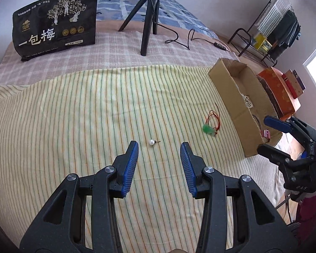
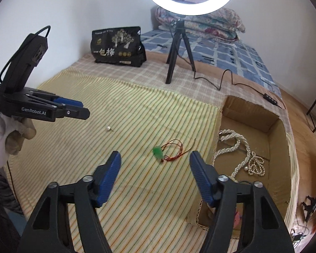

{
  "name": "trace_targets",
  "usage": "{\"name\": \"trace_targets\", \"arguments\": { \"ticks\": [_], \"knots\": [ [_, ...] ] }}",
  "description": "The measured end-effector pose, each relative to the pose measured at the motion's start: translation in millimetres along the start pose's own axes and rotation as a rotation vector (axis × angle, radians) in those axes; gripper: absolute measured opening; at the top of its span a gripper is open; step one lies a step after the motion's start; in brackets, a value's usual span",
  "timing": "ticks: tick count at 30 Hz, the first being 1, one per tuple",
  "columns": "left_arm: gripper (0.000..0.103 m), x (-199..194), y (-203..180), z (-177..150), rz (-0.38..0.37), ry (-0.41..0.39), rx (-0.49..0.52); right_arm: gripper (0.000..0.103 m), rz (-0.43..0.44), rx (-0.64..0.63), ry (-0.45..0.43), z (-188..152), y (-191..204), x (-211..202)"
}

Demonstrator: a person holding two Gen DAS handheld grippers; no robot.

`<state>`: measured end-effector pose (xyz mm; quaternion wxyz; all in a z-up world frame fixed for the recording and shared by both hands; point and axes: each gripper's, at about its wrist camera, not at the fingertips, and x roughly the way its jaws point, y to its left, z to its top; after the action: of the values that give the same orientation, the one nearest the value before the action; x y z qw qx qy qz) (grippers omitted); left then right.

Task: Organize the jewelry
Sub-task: 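Withdraw both tools from the box toward the jade pendant and pearl stud, then close the left tool on the pearl stud while the right tool grasps the jade pendant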

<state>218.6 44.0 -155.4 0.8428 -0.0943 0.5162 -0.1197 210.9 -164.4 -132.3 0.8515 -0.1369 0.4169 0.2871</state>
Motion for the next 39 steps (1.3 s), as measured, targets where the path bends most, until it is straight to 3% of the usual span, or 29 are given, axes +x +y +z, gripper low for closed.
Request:
{"name": "trace_targets", "arguments": {
  "ticks": [7, 9, 14, 29, 39],
  "knots": [
    [0.039, 20, -6, -3, 0.025, 0.036, 0.064, 0.039, 0.039, -0.051, 0.129, -3, 4, 35],
    [0.033, 27, -6, -3, 0.037, 0.045, 0.078, 0.038, 0.032, -0.064, 0.145, -1, 5, 42],
    [0.033, 43, -9, -4, 0.052, 0.073, 0.113, 0.033, 0.005, -0.094, 0.175, 1, 8, 57],
    [0.033, 66, -10, 0, 0.068, 0.095, 0.146, 0.030, -0.031, -0.141, 0.242, 7, 11, 84],
    [0.027, 76, -10, 1, 0.080, 0.103, 0.159, 0.027, -0.037, -0.145, 0.295, 7, 8, 106]
  ]
}}
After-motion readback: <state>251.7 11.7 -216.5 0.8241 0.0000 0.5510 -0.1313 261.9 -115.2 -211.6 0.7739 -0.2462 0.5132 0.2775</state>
